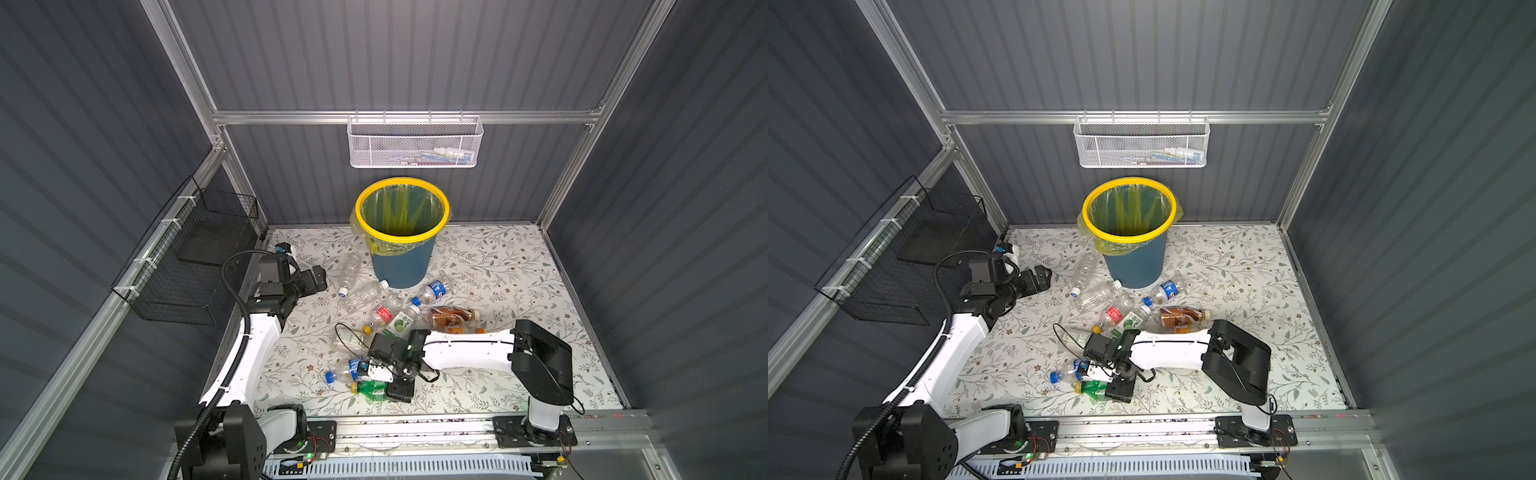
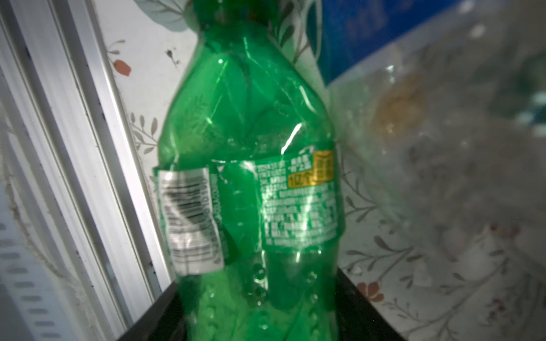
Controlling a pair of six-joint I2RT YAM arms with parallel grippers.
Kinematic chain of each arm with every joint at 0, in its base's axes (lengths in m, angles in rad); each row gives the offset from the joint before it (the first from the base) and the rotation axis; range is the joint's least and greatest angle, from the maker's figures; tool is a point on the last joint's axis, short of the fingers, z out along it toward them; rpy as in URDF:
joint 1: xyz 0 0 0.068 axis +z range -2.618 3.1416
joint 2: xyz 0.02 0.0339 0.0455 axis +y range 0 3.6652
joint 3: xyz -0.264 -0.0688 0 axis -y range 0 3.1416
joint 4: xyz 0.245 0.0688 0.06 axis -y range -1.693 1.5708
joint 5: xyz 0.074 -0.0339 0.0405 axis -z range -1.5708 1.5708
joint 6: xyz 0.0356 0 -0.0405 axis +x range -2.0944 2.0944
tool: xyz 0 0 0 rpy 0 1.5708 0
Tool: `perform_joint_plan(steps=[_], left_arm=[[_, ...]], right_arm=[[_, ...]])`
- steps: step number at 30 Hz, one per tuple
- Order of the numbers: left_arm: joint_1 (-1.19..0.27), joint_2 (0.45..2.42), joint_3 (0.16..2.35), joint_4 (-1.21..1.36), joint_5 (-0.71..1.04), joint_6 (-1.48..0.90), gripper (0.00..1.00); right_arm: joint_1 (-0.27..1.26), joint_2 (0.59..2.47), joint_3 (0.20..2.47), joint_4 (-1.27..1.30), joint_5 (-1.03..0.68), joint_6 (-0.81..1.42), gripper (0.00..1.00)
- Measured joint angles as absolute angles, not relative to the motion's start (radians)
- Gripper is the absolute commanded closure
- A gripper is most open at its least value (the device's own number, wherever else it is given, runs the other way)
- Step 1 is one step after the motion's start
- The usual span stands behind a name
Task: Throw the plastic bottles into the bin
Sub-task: 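Grasp the nearest green Sprite bottle with the right gripper while the left arm withdraws, then carry the Sprite bottle toward the bin while the left gripper reaches for bottles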
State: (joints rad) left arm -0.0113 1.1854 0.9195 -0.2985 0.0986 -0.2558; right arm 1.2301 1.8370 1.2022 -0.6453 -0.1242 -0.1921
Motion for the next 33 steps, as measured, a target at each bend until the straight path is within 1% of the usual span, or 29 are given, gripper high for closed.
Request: perform_joint_plan(steps=[8, 19, 23, 33], left_arm=[[-0.011, 1.190, 0.920, -0.299, 0.102, -0.245, 0.00], [-0.011, 1.164, 0.920, -0.326, 0.141, -0.145, 0.02], [-0.011, 1.158, 0.904, -0.329, 0.171, -0.138, 0.03], [-0.011, 1.108, 0.865, -0.354, 0.200, -0.134, 0.03]], right_arm=[[1.227, 1.685, 1.120, -0.636, -0.071, -0.167, 0.45], [1.152, 1.480, 1.028, -0.624, -0.006, -0.100, 0.45], [1.128, 1.453, 1.008, -0.616, 0.007, -0.078, 0.45], [1.125, 1.443, 0.982, -0.595, -0.002, -0.033, 0.45]])
